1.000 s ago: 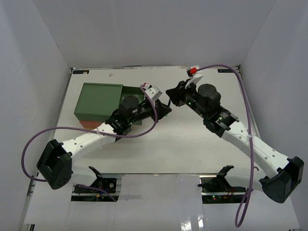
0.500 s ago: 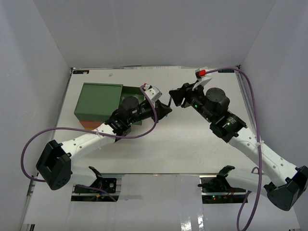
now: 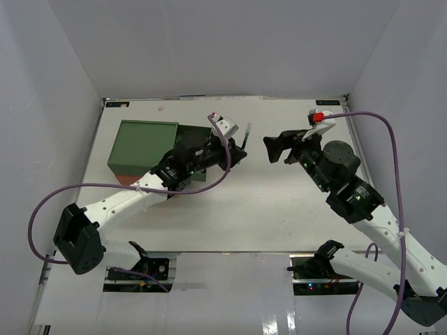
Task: Sort the stationery into containers
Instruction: Place the pen in the drawer.
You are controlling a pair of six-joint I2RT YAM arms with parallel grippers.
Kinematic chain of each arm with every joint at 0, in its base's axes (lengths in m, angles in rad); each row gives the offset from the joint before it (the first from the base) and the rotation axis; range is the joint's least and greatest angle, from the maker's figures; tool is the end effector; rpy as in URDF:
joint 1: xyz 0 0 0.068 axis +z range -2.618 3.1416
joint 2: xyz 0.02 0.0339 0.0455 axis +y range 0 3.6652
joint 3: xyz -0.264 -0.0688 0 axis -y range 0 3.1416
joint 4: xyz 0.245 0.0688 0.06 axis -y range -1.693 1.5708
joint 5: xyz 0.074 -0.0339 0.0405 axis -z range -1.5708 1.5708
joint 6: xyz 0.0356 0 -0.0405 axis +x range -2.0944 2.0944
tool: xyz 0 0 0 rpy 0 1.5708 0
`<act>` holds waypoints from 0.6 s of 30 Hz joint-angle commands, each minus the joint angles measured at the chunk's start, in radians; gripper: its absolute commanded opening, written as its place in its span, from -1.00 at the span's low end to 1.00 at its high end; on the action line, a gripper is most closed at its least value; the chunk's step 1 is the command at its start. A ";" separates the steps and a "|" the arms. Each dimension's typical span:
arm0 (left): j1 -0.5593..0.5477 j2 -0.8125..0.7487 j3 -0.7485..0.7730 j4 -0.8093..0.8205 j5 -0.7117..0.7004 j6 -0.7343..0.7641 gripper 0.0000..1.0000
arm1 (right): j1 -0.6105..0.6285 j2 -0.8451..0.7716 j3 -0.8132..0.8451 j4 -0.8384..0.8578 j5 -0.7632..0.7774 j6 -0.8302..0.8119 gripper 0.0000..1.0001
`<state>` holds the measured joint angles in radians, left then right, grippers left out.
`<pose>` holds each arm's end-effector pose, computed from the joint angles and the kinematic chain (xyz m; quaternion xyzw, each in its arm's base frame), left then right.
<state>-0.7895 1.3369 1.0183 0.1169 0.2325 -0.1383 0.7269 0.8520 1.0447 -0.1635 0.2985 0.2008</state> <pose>0.2172 -0.2306 0.3288 0.3156 0.7056 -0.3614 0.5215 0.1438 0.1139 0.4211 -0.0762 0.6930 0.2247 0.6808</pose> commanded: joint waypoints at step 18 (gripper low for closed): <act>0.003 -0.162 0.249 -0.620 -0.398 0.115 -1.00 | -0.004 -0.096 -0.163 -0.036 0.048 -0.061 0.89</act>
<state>-0.7891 1.2102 1.2350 -0.4057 -0.0994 -0.0330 0.7265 0.7658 0.9035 -0.2287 0.3481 0.1604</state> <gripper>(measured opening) 0.218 0.941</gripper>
